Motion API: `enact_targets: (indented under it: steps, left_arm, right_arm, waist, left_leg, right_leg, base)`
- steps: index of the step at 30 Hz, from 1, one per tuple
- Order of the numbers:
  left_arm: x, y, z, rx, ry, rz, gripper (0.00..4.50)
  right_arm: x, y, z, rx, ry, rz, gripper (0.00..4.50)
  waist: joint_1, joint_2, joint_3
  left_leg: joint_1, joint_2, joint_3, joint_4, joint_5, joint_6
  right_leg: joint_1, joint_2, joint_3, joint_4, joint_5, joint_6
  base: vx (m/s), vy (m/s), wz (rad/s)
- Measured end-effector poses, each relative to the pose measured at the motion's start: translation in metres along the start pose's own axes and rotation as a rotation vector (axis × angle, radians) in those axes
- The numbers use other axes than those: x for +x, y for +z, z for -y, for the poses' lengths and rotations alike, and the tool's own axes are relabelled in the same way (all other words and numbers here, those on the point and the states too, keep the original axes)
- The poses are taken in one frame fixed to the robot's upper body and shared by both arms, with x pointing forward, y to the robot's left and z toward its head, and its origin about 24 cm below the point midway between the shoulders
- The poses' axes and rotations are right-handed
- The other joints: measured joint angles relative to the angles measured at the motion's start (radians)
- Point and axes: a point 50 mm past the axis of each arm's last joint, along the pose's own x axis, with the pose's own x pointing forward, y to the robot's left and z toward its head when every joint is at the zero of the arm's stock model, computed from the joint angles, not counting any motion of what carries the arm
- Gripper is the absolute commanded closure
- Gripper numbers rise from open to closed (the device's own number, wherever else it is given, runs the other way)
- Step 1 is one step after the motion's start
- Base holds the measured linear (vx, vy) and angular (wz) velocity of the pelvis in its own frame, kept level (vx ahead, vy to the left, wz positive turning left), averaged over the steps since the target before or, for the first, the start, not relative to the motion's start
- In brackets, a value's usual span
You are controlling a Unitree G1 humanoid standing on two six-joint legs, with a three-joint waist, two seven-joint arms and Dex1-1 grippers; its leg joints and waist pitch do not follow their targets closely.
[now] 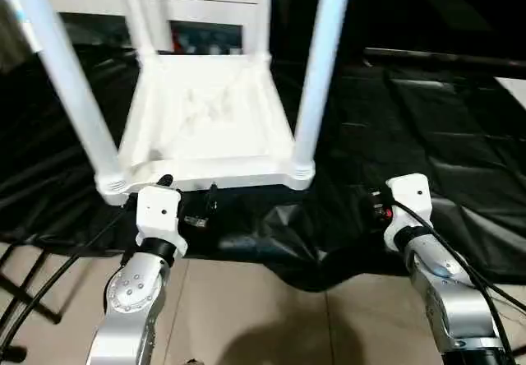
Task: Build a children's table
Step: Rotate leg to tighten
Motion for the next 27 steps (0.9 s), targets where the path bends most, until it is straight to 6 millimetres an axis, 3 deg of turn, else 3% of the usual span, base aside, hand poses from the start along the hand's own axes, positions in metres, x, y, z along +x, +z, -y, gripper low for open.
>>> enact_targets:
  steps: [1,3,4,6,7,8,9,10,11,12,13,14,15,16,17,18,19,20,21,22,23,24,25,27]
  left_arm:
    - [0.000,0.000,0.000,-0.002,-0.003,0.000,0.04]
    - [0.001,0.001,0.003,-0.004,-0.017,0.004,0.04]
    - [0.001,0.000,0.004,-0.005,-0.024,0.003,0.04]
    - [0.001,0.000,0.005,-0.007,-0.032,0.003,0.04]
    - [0.001,0.000,0.005,-0.006,-0.032,0.002,0.04]
    - [0.000,-0.002,0.003,-0.007,-0.025,-0.007,0.04]
    - [-0.001,-0.003,-0.002,0.003,-0.015,-0.016,0.04]
    - [-0.002,-0.003,-0.006,0.013,-0.004,-0.016,0.04]
    - [-0.001,-0.003,-0.007,0.013,-0.002,-0.015,0.04]
    - [0.000,-0.002,-0.004,0.008,-0.009,-0.011,0.04]
    - [0.001,-0.002,-0.001,0.002,-0.017,-0.011,0.04]
    - [0.002,-0.001,0.006,-0.015,-0.039,-0.004,0.04]
    - [0.003,-0.001,0.015,-0.022,-0.073,-0.001,0.04]
    - [0.003,-0.001,0.016,-0.022,-0.081,-0.002,0.04]
    - [0.003,-0.001,0.015,-0.019,-0.079,0.000,0.04]
    - [0.003,0.000,0.014,-0.023,-0.077,0.003,0.04]
    - [0.003,0.000,0.012,-0.028,-0.074,0.005,0.04]
    - [0.001,-0.002,0.010,-0.038,-0.065,0.002,0.04]
    - [0.000,-0.003,0.003,-0.032,-0.044,-0.004,0.04]
    - [0.000,-0.003,0.002,-0.029,-0.039,-0.006,0.04]
    - [0.000,-0.003,0.001,-0.027,-0.038,-0.004,0.04]
    - [0.000,-0.002,0.002,-0.025,-0.039,0.001,0.04]
    - [0.001,-0.001,0.004,-0.028,-0.046,0.008,0.04]
    - [0.003,0.000,0.015,-0.036,-0.081,0.017,0.04]
  right_arm:
    - [0.000,0.000,0.000,-0.007,-0.003,0.000,1.55]
    - [-0.001,-0.001,0.003,-0.016,-0.012,-0.006,1.55]
    - [-0.001,-0.001,0.004,-0.017,-0.016,-0.005,1.55]
    - [-0.001,0.000,0.004,-0.002,-0.023,0.000,1.55]
    - [0.000,0.001,0.002,0.013,-0.029,0.005,1.55]
    - [0.002,0.004,-0.001,0.030,-0.021,0.018,1.55]
    - [0.004,0.007,-0.005,0.042,-0.013,0.031,1.55]
    - [0.004,0.007,-0.005,0.050,-0.017,0.033,1.55]
    - [0.004,0.007,-0.003,0.050,-0.027,0.032,1.55]
    - [0.002,0.006,0.000,0.044,-0.042,0.029,1.55]
    - [0.000,0.002,0.005,0.037,-0.056,0.015,1.55]
    - [-0.003,-0.002,0.011,0.031,-0.082,0.001,1.55]
    - [-0.004,-0.002,0.018,0.036,-0.114,-0.001,1.55]
    - [-0.004,-0.002,0.020,0.038,-0.128,-0.001,1.55]
    - [-0.004,-0.001,0.021,0.041,-0.138,0.003,1.55]
    - [-0.003,0.001,0.020,0.043,-0.143,0.011,1.55]
    - [-0.003,0.001,0.018,0.050,-0.141,0.013,1.55]
    - [-0.001,0.001,0.011,0.057,-0.120,0.015,1.55]
    - [0.002,0.004,0.005,0.064,-0.100,0.025,1.55]
    - [0.002,0.005,0.004,0.063,-0.094,0.029,1.55]
    - [0.003,0.006,0.004,0.061,-0.095,0.032,1.55]
    - [0.002,0.006,0.005,0.060,-0.096,0.032,1.55]
    - [0.001,0.004,0.008,0.055,-0.105,0.024,1.55]
    - [-0.003,-0.001,0.015,0.052,-0.127,0.004,1.55]
  waist:
    - [0.001,0.003,0.003]
    - [-0.008,0.010,0.008]
    - [-0.008,0.018,0.011]
    - [-0.006,0.021,0.013]
    - [-0.007,0.019,0.015]
    - [-0.005,0.021,0.018]
    - [-0.012,0.017,0.017]
    - [-0.025,0.007,0.015]
    - [-0.033,0.003,0.014]
    - [-0.045,-0.010,0.012]
    - [-0.043,-0.016,0.012]
    - [-0.034,-0.011,0.010]
    - [-0.023,-0.006,0.007]
    - [-0.017,0.001,0.005]
    - [-0.012,0.007,0.001]
    - [-0.010,0.032,-0.008]
    - [-0.010,0.047,-0.008]
    - [-0.017,0.041,-0.006]
    - [-0.026,0.026,-0.009]
    - [-0.027,0.022,-0.010]
    - [-0.030,0.019,-0.011]
    - [-0.034,0.008,-0.014]
    - [-0.039,0.008,-0.014]
    - [-0.042,0.007,-0.012]
  left_leg:
    - [-0.008,-0.005,-0.010,0.000,-0.002,0.004]
    - [-0.008,-0.012,-0.030,-0.003,-0.011,0.019]
    - [-0.008,-0.010,-0.037,-0.002,-0.013,0.021]
    - [-0.006,-0.009,-0.039,-0.002,-0.014,0.024]
    - [0.013,-0.001,-0.030,-0.006,-0.013,0.025]
    - [0.023,-0.007,-0.025,-0.004,-0.016,0.029]
    - [0.032,-0.018,-0.024,-0.001,-0.024,0.035]
    - [0.046,-0.031,-0.024,0.000,-0.032,0.043]
    - [0.057,-0.038,-0.021,0.002,-0.040,0.043]
    - [0.068,-0.051,-0.012,0.006,-0.051,0.047]
    - [0.063,-0.052,-0.001,0.013,-0.061,0.061]
    - [0.060,-0.049,0.003,0.038,-0.089,0.113]
    - [0.031,-0.052,-0.007,0.096,-0.104,0.140]
    - [0.011,-0.052,-0.013,0.114,-0.102,0.139]
    - [-0.006,-0.051,-0.015,0.101,-0.102,0.138]
    - [-0.019,-0.038,-0.016,0.031,-0.065,0.139]
    - [-0.018,-0.023,-0.031,0.041,-0.027,0.091]
    - [-0.017,-0.027,-0.035,0.048,-0.035,0.068]
    - [-0.017,-0.038,-0.038,0.052,-0.041,0.075]
    - [-0.016,-0.049,-0.049,0.055,-0.041,0.073]
    - [-0.015,-0.063,-0.061,0.057,-0.041,0.072]
    - [-0.017,-0.083,-0.070,0.059,-0.041,0.071]
    - [-0.024,-0.090,-0.070,0.067,-0.041,0.071]
    - [-0.021,-0.077,-0.056,0.038,-0.040,0.058]
  right_leg:
    - [0.014,-0.005,-0.014,-0.008,-0.001,0.004]
    - [0.047,-0.020,-0.058,-0.041,-0.002,0.006]
    - [0.074,-0.025,-0.089,-0.066,-0.003,0.008]
    - [0.109,-0.034,-0.120,-0.091,-0.009,0.019]
    - [0.110,-0.030,-0.103,-0.088,-0.015,0.016]
    - [0.107,-0.025,-0.078,-0.065,-0.033,-0.019]
    - [0.097,-0.021,-0.048,-0.029,-0.049,-0.046]
    - [0.071,-0.021,-0.024,0.013,-0.052,-0.051]
    - [0.051,-0.021,-0.016,0.023,-0.051,-0.050]
    - [0.037,-0.024,0.009,0.010,-0.029,0.007]
    - [0.049,-0.021,0.018,0.011,-0.040,0.008]
    - [0.060,-0.015,0.025,0.001,-0.043,0.005]
    - [0.070,-0.010,0.028,-0.013,-0.044,0.003]
    - [0.083,-0.004,0.026,-0.028,-0.044,0.003]
    - [0.093,0.004,0.022,-0.038,-0.046,0.002]
    - [0.103,0.023,0.003,-0.043,-0.056,0.001]
    - [0.108,0.035,-0.006,-0.033,-0.067,0.001]
    - [0.099,0.030,-0.008,-0.014,-0.078,0.003]
    - [0.063,0.017,0.003,0.041,-0.079,-0.004]
    - [0.031,0.004,0.017,0.063,-0.061,0.005]
    - [0.005,-0.012,0.039,0.052,-0.039,0.032]
    - [-0.015,-0.035,0.069,0.024,-0.019,0.067]
    - [-0.028,-0.047,0.078,0.027,-0.007,0.077]
    - [-0.028,-0.038,0.074,0.012,0.007,0.070]
  base:
    - [0.000,0.000,0.00]
    - [0.064,0.053,0.47]
    - [0.089,0.060,0.58]
    - [0.142,0.028,0.57]
    - [0.172,0.004,0.55]
    - [0.199,-0.006,0.24]
    - [0.176,0.003,0.06]
    - [0.176,0.003,0.06]
    - [0.161,-0.034,0.02]
    - [0.142,-0.061,0.14]
    - [0.142,-0.061,0.14]
    - [0.167,-0.059,0.14]
    - [0.177,-0.038,-0.05]
    - [0.177,-0.038,-0.05]
    - [0.160,-0.017,0.00]
    - [0.173,0.017,-0.01]
    - [0.173,0.017,-0.01]
    - [0.192,0.015,0.00]
    - [0.112,0.008,-0.11]
    - [0.112,0.008,-0.11]
    - [-0.063,0.061,-0.31]
    - [-0.079,0.050,-0.18]
    - [-0.118,0.069,-0.23]
    - [-0.056,-0.003,-0.01]
